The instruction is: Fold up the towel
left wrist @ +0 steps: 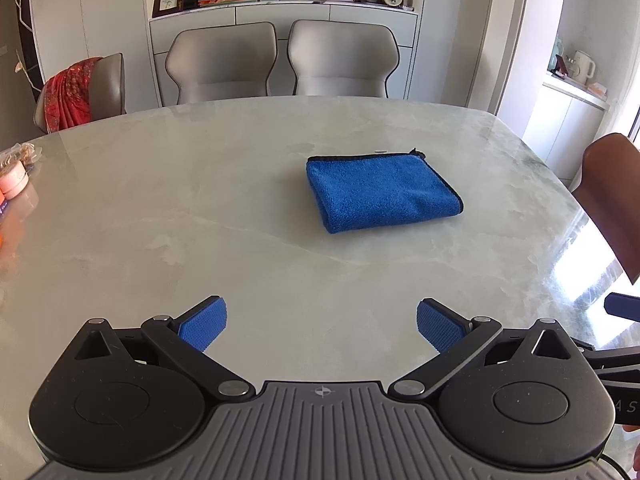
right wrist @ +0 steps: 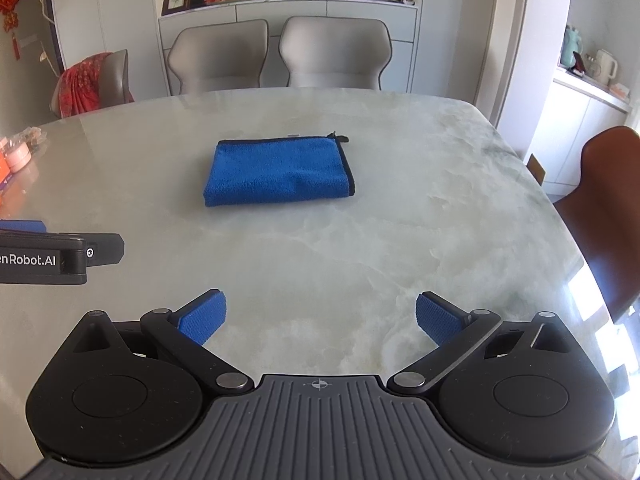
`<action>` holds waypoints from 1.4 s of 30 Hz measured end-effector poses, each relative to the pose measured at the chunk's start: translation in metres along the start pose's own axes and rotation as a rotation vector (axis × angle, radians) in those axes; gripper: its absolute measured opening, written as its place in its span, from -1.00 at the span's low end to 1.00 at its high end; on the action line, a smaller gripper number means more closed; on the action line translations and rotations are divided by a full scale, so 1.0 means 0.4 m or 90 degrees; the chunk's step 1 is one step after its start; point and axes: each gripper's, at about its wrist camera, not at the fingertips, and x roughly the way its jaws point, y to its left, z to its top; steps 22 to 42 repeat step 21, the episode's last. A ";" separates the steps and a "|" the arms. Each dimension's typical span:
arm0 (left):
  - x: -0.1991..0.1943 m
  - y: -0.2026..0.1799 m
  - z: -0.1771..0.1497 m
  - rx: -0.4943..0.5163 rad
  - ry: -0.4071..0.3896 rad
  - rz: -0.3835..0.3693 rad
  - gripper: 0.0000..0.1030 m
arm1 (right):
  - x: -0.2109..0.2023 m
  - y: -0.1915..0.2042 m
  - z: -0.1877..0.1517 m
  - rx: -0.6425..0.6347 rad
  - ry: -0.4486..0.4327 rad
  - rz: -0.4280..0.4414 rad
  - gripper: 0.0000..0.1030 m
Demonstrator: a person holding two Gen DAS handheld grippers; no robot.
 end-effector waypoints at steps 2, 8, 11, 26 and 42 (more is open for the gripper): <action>0.005 -0.001 -0.001 0.000 0.009 0.003 1.00 | 0.000 0.000 -0.003 0.001 0.001 0.000 0.99; 0.001 -0.007 -0.007 0.005 0.010 -0.022 1.00 | -0.001 -0.002 -0.010 0.003 0.003 0.000 0.99; -0.002 -0.007 -0.008 0.001 0.008 -0.021 1.00 | -0.002 -0.004 -0.014 0.003 0.005 0.000 0.99; -0.009 -0.002 -0.012 -0.003 0.003 -0.028 1.00 | -0.002 -0.001 -0.023 0.002 0.009 0.000 0.99; -0.009 -0.002 -0.012 -0.003 0.003 -0.028 1.00 | -0.002 -0.001 -0.023 0.002 0.009 0.000 0.99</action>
